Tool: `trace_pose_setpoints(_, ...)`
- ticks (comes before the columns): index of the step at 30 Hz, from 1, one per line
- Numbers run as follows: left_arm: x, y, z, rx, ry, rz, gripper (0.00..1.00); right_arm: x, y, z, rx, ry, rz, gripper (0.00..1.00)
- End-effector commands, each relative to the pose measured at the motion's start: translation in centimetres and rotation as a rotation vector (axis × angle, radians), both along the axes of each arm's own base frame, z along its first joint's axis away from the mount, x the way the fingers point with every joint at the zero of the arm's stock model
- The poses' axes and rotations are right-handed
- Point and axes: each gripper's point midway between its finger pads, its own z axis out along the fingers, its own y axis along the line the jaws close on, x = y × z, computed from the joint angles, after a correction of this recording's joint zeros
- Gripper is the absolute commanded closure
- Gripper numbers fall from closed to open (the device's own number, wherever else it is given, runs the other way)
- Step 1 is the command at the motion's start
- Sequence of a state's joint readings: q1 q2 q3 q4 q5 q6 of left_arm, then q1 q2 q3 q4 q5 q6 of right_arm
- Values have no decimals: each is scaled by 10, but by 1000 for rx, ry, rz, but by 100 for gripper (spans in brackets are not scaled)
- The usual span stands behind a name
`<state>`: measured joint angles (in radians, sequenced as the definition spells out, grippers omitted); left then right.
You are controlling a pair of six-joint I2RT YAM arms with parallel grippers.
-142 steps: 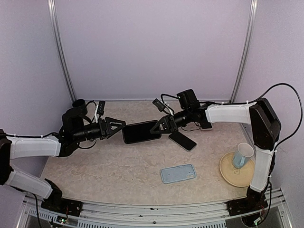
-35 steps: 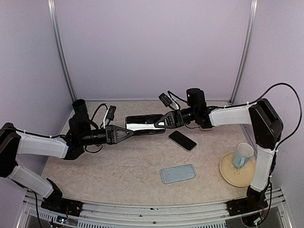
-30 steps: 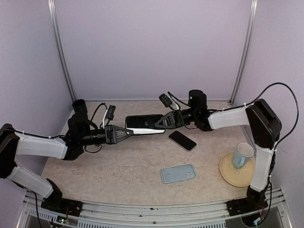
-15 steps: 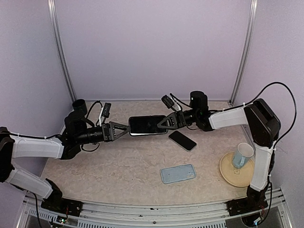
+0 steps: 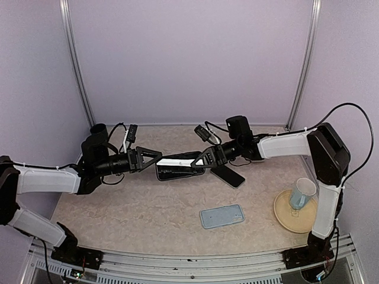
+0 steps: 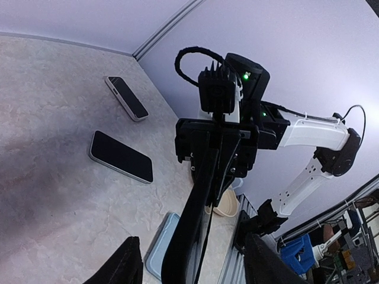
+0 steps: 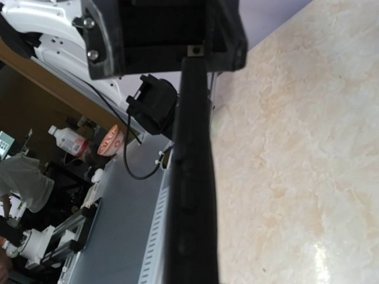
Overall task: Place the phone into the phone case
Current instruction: Press the phone with the phone case.
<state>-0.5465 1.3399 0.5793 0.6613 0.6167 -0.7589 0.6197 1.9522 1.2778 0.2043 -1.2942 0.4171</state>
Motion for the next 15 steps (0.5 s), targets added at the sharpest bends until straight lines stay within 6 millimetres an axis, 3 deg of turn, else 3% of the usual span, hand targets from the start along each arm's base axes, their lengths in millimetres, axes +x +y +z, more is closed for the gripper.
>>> trace_pose_setpoints(1, -4, -9, 9, -8, -26, -42, 48, -5, 5, 27, 42, -90, 22, 100)
trace_pose_setpoints(6, -9, -12, 12, -22, -34, -72, 64, -7, 7, 27, 40, -88, 28, 100)
trace_pose_setpoints(11, -16, -17, 14, -18, -48, -113, 67, -4, 9, 26, 23, -106, 20, 100)
trace_pose_setpoints(15, -17, -19, 14, -8, -49, -123, 85, -2, 9, 25, 8, -123, 17, 100)
